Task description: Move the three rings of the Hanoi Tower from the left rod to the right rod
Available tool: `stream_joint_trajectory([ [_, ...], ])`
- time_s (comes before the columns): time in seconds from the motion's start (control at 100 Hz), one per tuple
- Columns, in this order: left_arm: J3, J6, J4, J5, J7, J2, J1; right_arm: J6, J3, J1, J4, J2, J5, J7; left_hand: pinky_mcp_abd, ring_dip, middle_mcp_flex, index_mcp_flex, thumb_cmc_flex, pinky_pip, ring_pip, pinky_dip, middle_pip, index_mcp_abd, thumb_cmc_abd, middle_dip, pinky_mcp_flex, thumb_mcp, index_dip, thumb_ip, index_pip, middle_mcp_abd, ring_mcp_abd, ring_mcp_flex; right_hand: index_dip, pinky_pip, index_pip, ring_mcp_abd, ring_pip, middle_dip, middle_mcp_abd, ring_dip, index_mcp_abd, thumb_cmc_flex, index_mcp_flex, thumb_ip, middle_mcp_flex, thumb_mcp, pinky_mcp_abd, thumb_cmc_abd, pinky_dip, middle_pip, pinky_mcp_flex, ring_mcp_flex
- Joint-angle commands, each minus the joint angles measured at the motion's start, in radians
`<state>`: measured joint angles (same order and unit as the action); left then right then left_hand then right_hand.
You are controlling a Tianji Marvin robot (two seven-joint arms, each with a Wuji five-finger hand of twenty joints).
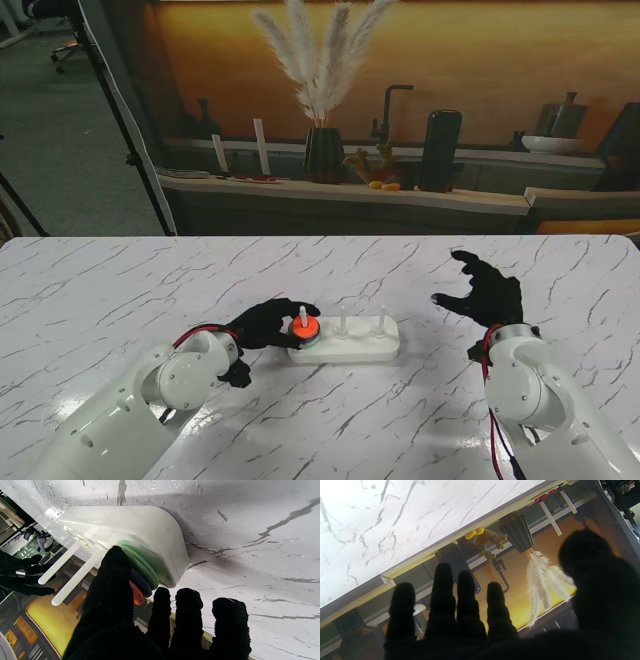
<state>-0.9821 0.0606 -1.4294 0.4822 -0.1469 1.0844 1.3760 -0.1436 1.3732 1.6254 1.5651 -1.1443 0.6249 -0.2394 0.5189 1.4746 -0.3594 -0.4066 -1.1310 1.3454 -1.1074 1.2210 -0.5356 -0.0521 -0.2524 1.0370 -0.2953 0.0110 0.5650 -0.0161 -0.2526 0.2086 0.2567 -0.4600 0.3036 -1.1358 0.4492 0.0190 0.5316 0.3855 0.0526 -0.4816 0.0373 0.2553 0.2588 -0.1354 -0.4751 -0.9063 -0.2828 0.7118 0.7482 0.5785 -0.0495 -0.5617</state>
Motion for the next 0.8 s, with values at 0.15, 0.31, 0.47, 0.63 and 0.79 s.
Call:
stream_joint_trajectory([
  [0.15,-0.013,0.014,-0.015,-0.003,-0.015,0.005,0.010,0.003,-0.006,0.008,-0.004,-0.008,-0.004,0.002,0.023,0.021,-0.009,-0.025,-0.085,0.068,-0.035,0.042,-0.017,-0.024,0.086,0.010,-0.004,-0.013,0.034,0.001,-0.060,-0.001,0.004,-0.036,0.019,-0.023,0.012,0.001,0.017,0.006,-0.008,-0.012,-0.010,0.012,0.027,0.043,-0.031,0.020,-0.046,-0.018,0.015,0.011,0.002,-0.017],
  [0.31,-0.020,0.016,-0.027,-0.002,-0.023,0.003,0.012,0.005,-0.007,0.007,-0.006,-0.008,-0.005,0.003,0.024,0.017,-0.013,-0.021,-0.091,0.069,-0.034,0.042,-0.019,-0.016,0.093,0.009,-0.008,-0.006,0.055,0.001,-0.090,-0.003,0.005,-0.039,0.019,-0.024,0.013,0.001,0.017,0.006,-0.007,-0.012,-0.009,0.012,0.028,0.044,-0.030,0.020,-0.046,-0.018,0.015,0.011,0.002,-0.017],
  [0.47,-0.029,0.015,-0.042,-0.005,-0.035,0.000,0.016,0.007,-0.008,0.008,-0.008,-0.008,-0.007,0.003,0.024,0.013,-0.019,-0.026,-0.096,0.070,-0.033,0.042,-0.024,-0.013,0.095,0.013,-0.011,-0.007,0.060,0.000,-0.099,-0.001,0.007,-0.044,0.019,-0.024,0.014,0.001,0.016,0.006,-0.010,-0.012,-0.009,0.013,0.029,0.044,-0.031,0.019,-0.046,-0.017,0.014,0.011,0.002,-0.017],
  [0.63,-0.038,0.014,-0.059,-0.005,-0.057,-0.005,0.016,0.006,-0.009,0.010,-0.010,-0.008,-0.008,0.002,0.021,0.006,-0.031,-0.029,-0.106,0.079,-0.044,0.041,-0.012,-0.010,0.092,0.127,-0.026,-0.008,0.086,0.001,-0.114,0.000,0.004,-0.054,0.019,-0.025,0.013,0.002,0.016,0.005,-0.008,-0.011,-0.010,0.012,0.029,0.043,-0.029,0.018,-0.045,-0.017,0.014,0.010,0.001,-0.016],
  [0.79,-0.048,0.013,-0.074,-0.001,-0.068,-0.008,0.018,0.006,-0.011,0.010,-0.013,-0.009,-0.014,0.003,0.023,0.004,-0.044,-0.033,-0.112,0.087,-0.052,0.042,-0.004,-0.008,0.091,0.175,-0.040,-0.009,0.131,0.005,-0.121,0.004,0.005,-0.063,0.019,-0.024,0.013,0.001,0.015,0.005,-0.009,-0.011,-0.010,0.012,0.029,0.043,-0.029,0.018,-0.046,-0.018,0.014,0.010,0.002,-0.016],
])
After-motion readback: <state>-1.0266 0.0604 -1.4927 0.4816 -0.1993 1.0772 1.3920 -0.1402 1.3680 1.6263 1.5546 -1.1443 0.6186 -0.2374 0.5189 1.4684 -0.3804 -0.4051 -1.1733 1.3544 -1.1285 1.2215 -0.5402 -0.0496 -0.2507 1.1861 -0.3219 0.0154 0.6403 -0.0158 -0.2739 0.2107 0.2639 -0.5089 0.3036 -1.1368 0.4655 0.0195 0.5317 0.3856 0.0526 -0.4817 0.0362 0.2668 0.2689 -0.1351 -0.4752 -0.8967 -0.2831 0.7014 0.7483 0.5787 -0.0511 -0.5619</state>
